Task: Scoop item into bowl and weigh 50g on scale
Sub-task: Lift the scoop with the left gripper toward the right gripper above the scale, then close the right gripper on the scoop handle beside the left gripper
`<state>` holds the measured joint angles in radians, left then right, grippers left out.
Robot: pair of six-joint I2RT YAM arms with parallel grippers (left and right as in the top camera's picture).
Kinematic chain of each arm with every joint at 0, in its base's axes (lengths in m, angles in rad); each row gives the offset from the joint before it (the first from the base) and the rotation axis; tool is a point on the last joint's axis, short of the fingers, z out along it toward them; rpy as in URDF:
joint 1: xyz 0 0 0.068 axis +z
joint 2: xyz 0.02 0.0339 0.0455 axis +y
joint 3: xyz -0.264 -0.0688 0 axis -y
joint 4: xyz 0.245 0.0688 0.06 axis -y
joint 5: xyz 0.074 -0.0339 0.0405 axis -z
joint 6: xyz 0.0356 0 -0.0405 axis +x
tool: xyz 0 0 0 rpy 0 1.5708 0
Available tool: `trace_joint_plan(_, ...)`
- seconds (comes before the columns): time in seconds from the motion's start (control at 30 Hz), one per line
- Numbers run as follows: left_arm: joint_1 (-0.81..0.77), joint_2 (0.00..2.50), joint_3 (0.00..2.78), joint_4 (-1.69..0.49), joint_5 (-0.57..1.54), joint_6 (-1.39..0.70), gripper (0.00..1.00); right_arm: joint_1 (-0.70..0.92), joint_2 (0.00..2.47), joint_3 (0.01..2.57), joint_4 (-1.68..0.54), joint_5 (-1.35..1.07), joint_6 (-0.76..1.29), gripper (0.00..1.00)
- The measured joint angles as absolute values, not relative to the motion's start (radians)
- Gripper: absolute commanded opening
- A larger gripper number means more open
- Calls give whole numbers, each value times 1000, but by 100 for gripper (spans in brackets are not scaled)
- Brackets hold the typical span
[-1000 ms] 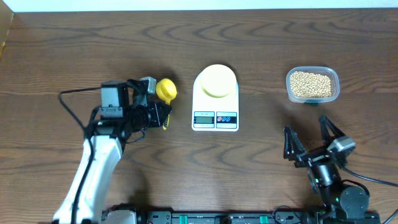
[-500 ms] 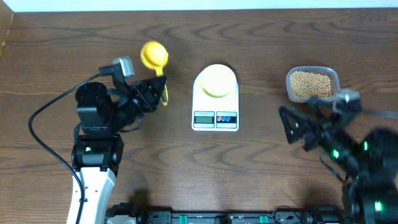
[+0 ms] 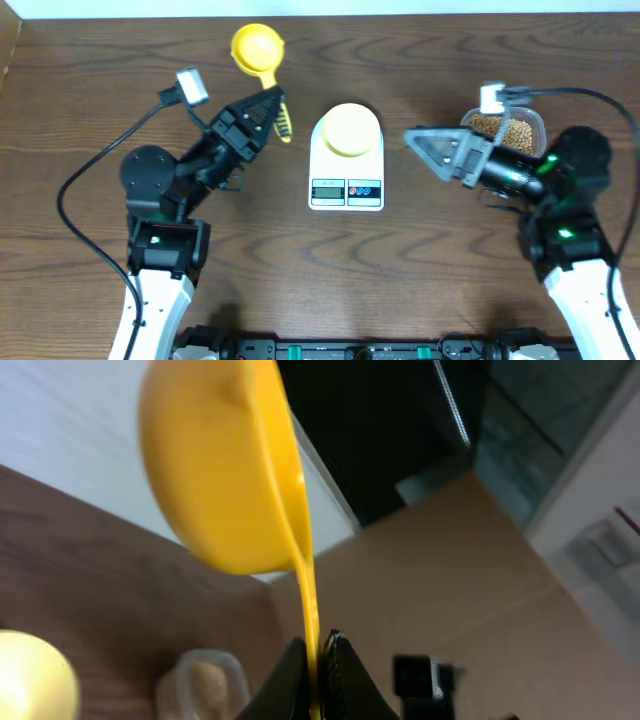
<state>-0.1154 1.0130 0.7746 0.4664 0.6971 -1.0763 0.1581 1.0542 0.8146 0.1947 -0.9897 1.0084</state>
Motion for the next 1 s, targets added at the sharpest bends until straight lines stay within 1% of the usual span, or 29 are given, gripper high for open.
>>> trace_joint_plan(0.03, -133, 1013, 775, 469, 687, -1084, 7, 190, 1066, 815, 223, -995, 1034, 83)
trace_joint_plan(0.1, -176, 1013, 775, 470, 659, -1103, 7, 277, 1090, 815, 286, -1000, 1105, 70)
trace_joint_plan(0.2, -223, 1013, 775, 470, 622, -1135, 7, 392, 1098, 815, 304, -949, 1164, 66)
trace_joint_plan(0.3, -253, 1013, 775, 472, 613, -1166, 7, 440, 1099, 815, 304, -886, 1180, 61)
trace_joint_plan(0.37, -279, 1013, 775, 473, 603, -1195, 7, 461, 1099, 815, 307, -838, 1188, 61)
trace_joint_plan(0.6, -362, 1013, 775, 477, 596, -1234, 7, 485, 1099, 816, 400, -771, 1205, 48)
trace_joint_plan(0.83, -402, 1013, 775, 478, 596, -1234, 7, 495, 1100, 816, 402, -766, 1229, 45)
trace_joint_plan(1.0, -408, 1013, 775, 478, 588, -1234, 7, 512, 1100, 816, 402, -766, 1233, 39)
